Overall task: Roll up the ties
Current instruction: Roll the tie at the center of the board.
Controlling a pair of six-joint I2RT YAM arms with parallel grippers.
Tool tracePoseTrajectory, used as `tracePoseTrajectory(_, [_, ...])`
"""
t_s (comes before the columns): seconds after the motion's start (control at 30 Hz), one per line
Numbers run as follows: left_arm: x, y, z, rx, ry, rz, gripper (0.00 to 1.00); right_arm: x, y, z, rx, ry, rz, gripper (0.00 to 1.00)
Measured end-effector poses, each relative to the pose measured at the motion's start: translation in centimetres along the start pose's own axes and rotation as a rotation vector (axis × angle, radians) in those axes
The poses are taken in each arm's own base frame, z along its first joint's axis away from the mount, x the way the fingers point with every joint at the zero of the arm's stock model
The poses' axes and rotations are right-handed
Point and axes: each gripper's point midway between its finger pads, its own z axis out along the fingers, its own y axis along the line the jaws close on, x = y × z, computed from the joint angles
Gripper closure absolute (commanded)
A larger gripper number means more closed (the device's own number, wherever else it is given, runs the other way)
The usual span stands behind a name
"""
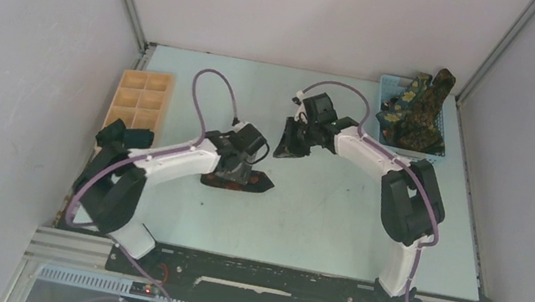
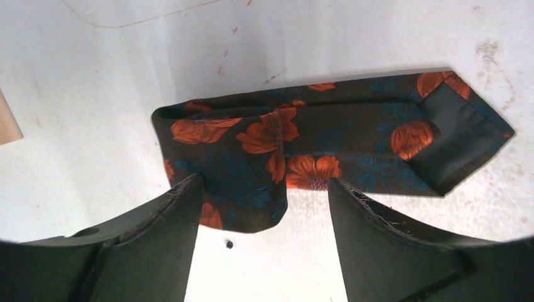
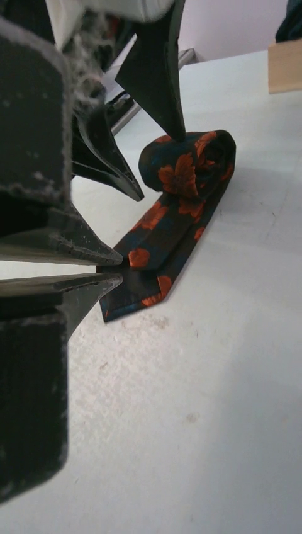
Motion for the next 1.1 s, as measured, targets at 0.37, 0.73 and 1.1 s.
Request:
tracePoseTrajectory(0.37, [-1.8,4.7,-4.7,0.107,-0.247,-0.273,0.23,1.5,6.8,1.4,-0.146,0.019,-0.065,0.73])
tracePoseTrajectory(0.73, [2.8,8.8,-1.8,0.2,-0.262,-0.546,0.2,3.9,13.5,5.3,-0.249,0.085,-0.128,0.79])
tracePoseTrajectory(1.1, [2.5,8.5,-1.2,0.317,-0.281,-0.64,0.18,5.8,12.2,9.3,-0.184,0.147,-0.108,0.84])
